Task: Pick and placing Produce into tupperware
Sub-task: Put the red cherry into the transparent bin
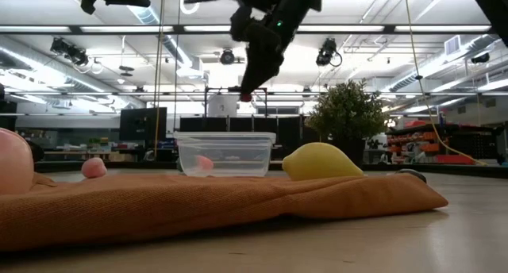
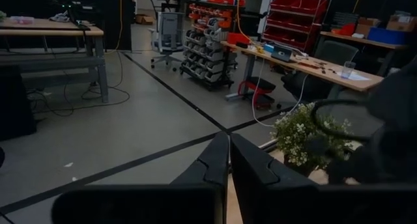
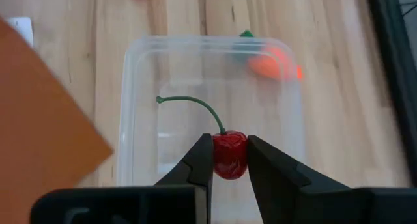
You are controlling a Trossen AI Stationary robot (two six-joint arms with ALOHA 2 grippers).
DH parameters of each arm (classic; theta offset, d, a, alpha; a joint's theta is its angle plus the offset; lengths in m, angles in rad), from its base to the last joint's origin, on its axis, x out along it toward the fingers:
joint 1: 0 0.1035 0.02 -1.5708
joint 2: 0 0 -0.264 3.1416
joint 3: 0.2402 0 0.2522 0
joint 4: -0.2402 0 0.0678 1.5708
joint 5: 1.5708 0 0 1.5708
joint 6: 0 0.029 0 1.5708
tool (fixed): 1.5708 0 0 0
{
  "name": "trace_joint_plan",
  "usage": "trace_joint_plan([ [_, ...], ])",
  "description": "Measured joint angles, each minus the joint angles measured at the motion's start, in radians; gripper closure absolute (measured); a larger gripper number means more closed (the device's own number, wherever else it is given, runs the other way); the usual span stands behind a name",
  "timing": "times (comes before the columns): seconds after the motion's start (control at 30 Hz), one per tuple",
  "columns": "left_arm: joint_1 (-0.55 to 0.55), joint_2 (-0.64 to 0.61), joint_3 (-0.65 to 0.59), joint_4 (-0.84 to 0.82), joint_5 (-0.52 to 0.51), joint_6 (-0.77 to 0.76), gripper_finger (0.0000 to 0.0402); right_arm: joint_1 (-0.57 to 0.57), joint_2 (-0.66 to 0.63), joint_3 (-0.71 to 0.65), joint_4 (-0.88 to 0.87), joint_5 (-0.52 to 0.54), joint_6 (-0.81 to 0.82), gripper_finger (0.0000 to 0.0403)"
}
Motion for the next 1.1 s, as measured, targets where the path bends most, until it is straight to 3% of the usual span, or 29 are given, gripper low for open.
trace_joint_plan([
  [0.53, 0.000, 0.000, 0.000, 0.002, 0.000, 0.000, 0.0381, -0.005, 0.098, -0.001, -0.002, -0.063, 0.017, 0.0351],
  [1.1, 0.000, 0.000, 0.000, -0.001, 0.000, 0.000, 0.0374, -0.002, 0.113, -0.001, 0.005, -0.031, 0.017, 0.0346],
])
